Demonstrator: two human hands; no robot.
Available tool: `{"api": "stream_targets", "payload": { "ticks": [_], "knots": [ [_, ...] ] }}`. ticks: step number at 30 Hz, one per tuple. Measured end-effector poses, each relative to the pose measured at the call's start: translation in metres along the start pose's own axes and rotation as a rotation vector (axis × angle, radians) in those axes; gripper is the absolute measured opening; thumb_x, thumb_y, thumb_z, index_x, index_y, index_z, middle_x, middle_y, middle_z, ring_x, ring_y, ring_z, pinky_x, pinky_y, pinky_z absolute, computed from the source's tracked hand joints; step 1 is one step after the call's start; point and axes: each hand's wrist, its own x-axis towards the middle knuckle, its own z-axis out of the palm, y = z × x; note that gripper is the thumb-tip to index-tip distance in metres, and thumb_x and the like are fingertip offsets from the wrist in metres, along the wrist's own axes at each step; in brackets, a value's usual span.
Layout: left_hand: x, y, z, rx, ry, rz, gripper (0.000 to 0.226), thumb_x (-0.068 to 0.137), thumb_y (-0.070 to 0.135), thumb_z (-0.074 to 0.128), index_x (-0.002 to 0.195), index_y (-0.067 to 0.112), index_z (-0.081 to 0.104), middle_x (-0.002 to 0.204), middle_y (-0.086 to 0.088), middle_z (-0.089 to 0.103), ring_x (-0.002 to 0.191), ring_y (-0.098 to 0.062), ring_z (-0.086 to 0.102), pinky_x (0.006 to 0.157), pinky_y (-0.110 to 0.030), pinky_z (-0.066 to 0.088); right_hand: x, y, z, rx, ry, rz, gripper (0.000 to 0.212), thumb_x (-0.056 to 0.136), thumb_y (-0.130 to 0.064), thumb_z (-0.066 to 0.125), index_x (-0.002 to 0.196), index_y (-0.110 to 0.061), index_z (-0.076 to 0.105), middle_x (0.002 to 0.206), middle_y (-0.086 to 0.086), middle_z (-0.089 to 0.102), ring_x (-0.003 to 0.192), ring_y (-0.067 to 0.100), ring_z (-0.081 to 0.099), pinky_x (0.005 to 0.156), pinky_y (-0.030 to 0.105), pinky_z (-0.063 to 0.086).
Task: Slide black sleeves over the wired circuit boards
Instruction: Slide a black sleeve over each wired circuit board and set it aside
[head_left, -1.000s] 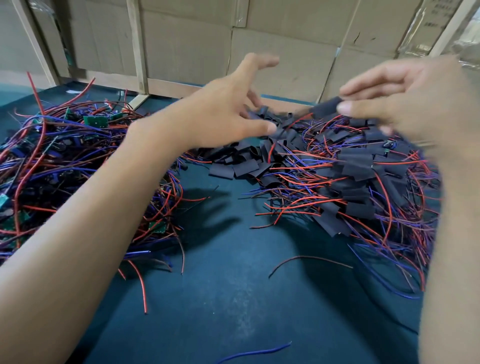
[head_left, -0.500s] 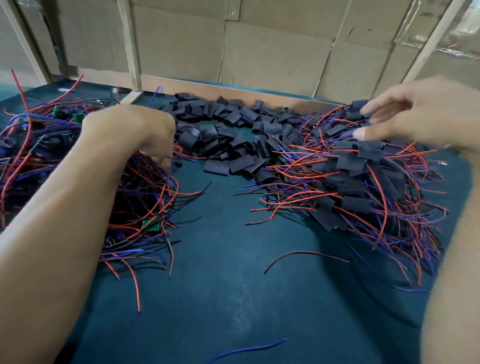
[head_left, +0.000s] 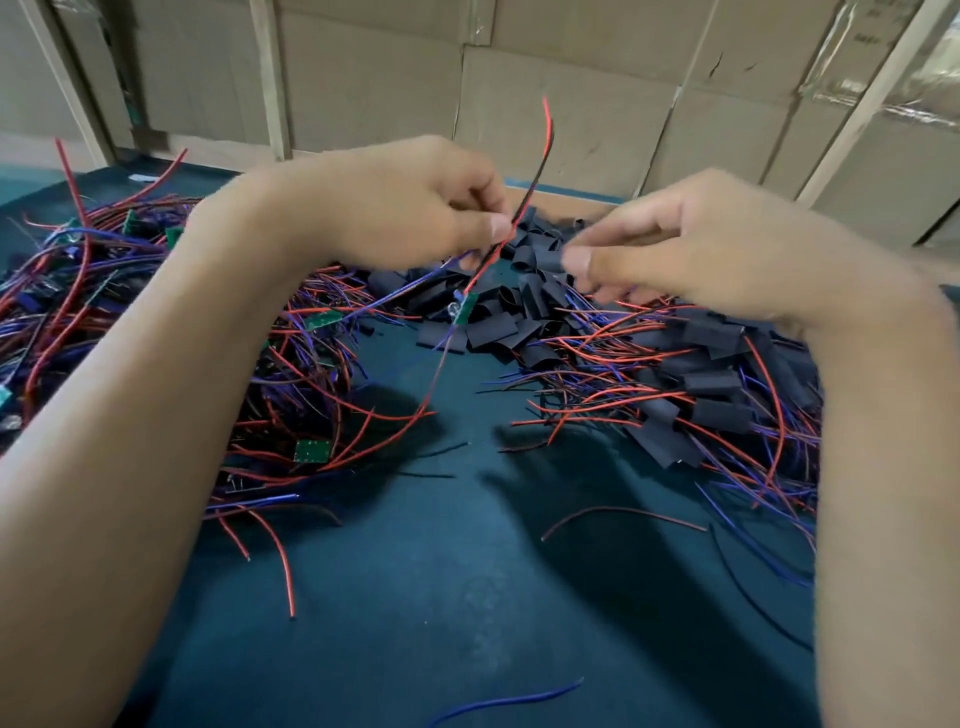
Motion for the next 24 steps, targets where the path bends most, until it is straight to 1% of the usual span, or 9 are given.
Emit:
{"api": "stream_targets", "payload": {
  "ticks": [2, 5, 9, 12, 15, 18, 20, 22, 24],
  "knots": [
    [-0.001, 0.007, 0.002, -0.053, 0.015, 0.029, 0.009, 0.102, 0.023, 0.055, 0.096, 0.021, 0.061, 0.083, -0.004, 0.073, 0.073, -0.029, 0.061, 0.077, -0.043, 0.053, 0.003, -0.004, 0.007, 0.084, -0.013, -0.036, 0.031, 0.076, -0.051, 0.078, 0.098, -0.029, 0.08, 0.084, 0.001, 0.079, 0.093, 0.029, 0.074, 0.094, 0.051, 0.057],
    [0.0, 0.014, 0.006, -0.131, 0.061, 0.059, 0.01, 0.104, 0.019, 0.052, 0.105, 0.013, 0.06, 0.087, -0.015, 0.072, 0.07, -0.022, 0.063, 0.067, -0.036, 0.054, 0.008, -0.011, 0.019, 0.131, -0.038, -0.065, 0.035, 0.075, -0.049, 0.08, 0.096, -0.021, 0.081, 0.083, 0.005, 0.078, 0.091, 0.03, 0.074, 0.092, 0.049, 0.058],
    [0.001, 0.018, 0.008, -0.203, 0.113, 0.089, 0.007, 0.103, 0.019, 0.055, 0.103, 0.014, 0.06, 0.08, -0.006, 0.067, 0.066, -0.026, 0.064, 0.059, -0.03, 0.054, 0.02, -0.016, 0.038, 0.262, 0.024, -0.062, 0.013, 0.092, -0.021, 0.071, 0.086, -0.012, 0.077, 0.081, 0.008, 0.077, 0.085, 0.025, 0.076, 0.089, 0.048, 0.058],
    [0.003, 0.014, 0.009, -0.275, 0.177, 0.087, 0.017, 0.103, 0.029, 0.054, 0.097, 0.017, 0.064, 0.077, -0.001, 0.062, 0.058, -0.014, 0.058, 0.044, -0.02, 0.045, 0.022, -0.012, 0.032, 0.326, 0.074, -0.042, 0.009, 0.092, -0.01, 0.07, 0.084, -0.008, 0.075, 0.075, 0.007, 0.076, 0.077, 0.02, 0.074, 0.087, 0.047, 0.06],
    [0.006, 0.0, 0.006, -0.536, 0.08, -0.02, 0.057, 0.102, 0.059, 0.038, 0.106, 0.011, 0.069, 0.085, -0.013, 0.071, 0.064, -0.022, 0.064, 0.052, -0.032, 0.054, 0.015, -0.001, 0.015, 0.46, 0.202, -0.057, 0.01, 0.092, -0.007, 0.069, 0.088, 0.001, 0.074, 0.094, 0.024, 0.075, 0.082, 0.029, 0.073, 0.086, 0.053, 0.06],
    [0.01, -0.023, 0.01, -0.665, -0.116, -0.205, 0.076, 0.098, 0.069, 0.027, 0.112, 0.006, 0.067, 0.09, -0.024, 0.073, 0.078, -0.034, 0.073, 0.07, -0.042, 0.062, 0.009, 0.008, -0.002, 0.667, 0.308, -0.119, 0.023, 0.099, 0.004, 0.052, 0.118, 0.001, 0.065, 0.095, 0.02, 0.075, 0.081, 0.03, 0.074, 0.08, 0.047, 0.062],
    [0.016, -0.04, 0.022, -0.431, -0.083, -0.258, 0.055, 0.102, 0.056, 0.042, 0.107, 0.009, 0.069, 0.089, -0.014, 0.075, 0.088, -0.032, 0.074, 0.079, -0.039, 0.061, 0.007, 0.012, -0.013, 0.762, 0.343, -0.148, 0.034, 0.099, 0.01, 0.042, 0.129, -0.001, 0.056, 0.087, 0.015, 0.072, 0.07, 0.025, 0.069, 0.072, 0.04, 0.06],
    [0.021, -0.057, 0.031, 0.044, -0.05, -0.205, 0.024, 0.098, 0.038, 0.061, 0.102, 0.017, 0.073, 0.09, 0.001, 0.076, 0.092, -0.021, 0.072, 0.084, -0.031, 0.056, 0.005, 0.014, -0.021, 0.798, 0.346, -0.139, 0.038, 0.097, 0.01, 0.037, 0.129, 0.0, 0.056, 0.077, 0.01, 0.069, 0.06, 0.021, 0.062, 0.065, 0.036, 0.056],
    [0.021, -0.064, 0.04, 0.228, -0.183, -0.227, 0.023, 0.09, 0.032, 0.073, 0.112, 0.024, 0.072, 0.103, 0.008, 0.073, 0.101, -0.014, 0.067, 0.085, -0.025, 0.046, 0.002, 0.016, -0.026, 0.757, 0.335, -0.11, 0.038, 0.097, 0.004, 0.035, 0.126, 0.0, 0.059, 0.067, 0.004, 0.065, 0.053, 0.018, 0.051, 0.059, 0.034, 0.052]
  ]
}}
